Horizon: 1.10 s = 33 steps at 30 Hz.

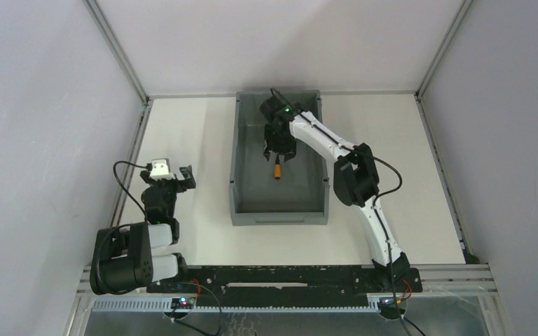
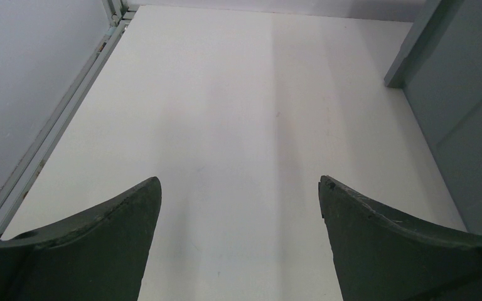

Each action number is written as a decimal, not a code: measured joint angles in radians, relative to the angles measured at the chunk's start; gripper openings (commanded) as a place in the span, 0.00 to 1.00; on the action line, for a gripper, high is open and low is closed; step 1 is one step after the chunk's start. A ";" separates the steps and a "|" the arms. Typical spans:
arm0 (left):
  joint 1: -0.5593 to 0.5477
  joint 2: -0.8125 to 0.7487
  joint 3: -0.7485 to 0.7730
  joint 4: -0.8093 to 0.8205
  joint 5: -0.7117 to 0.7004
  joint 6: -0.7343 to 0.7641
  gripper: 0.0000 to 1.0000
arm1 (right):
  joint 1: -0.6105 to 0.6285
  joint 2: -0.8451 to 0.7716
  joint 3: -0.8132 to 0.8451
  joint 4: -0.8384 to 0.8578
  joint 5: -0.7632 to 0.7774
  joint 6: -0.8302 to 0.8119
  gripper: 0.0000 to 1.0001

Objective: Put the screwdriver in the bin
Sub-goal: Place the screwdriver in the bin, then reset both arms

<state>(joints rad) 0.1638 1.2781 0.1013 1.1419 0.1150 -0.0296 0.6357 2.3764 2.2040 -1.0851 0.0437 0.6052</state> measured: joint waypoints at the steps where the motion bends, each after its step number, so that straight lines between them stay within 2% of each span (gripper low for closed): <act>1: 0.000 0.000 0.000 0.000 0.000 0.000 1.00 | -0.002 -0.021 0.002 -0.001 -0.001 -0.003 0.68; 13: 0.000 0.000 0.000 0.000 0.000 0.000 1.00 | -0.013 -0.259 0.069 -0.001 0.014 -0.113 0.83; 20: 0.000 0.000 0.000 0.000 0.000 0.000 1.00 | -0.051 -0.380 0.076 -0.003 0.053 -0.195 0.99; 27: 0.000 0.000 0.000 0.000 0.000 0.000 1.00 | -0.117 -0.504 0.060 0.000 0.087 -0.258 1.00; 33: 0.000 0.000 0.000 0.000 0.000 0.000 1.00 | -0.196 -0.661 -0.073 0.027 0.108 -0.303 1.00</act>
<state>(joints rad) 0.1638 1.2778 0.1013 1.1419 0.1150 -0.0296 0.4397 1.7157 2.1311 -1.0580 0.1520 0.3027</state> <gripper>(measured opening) 0.996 0.993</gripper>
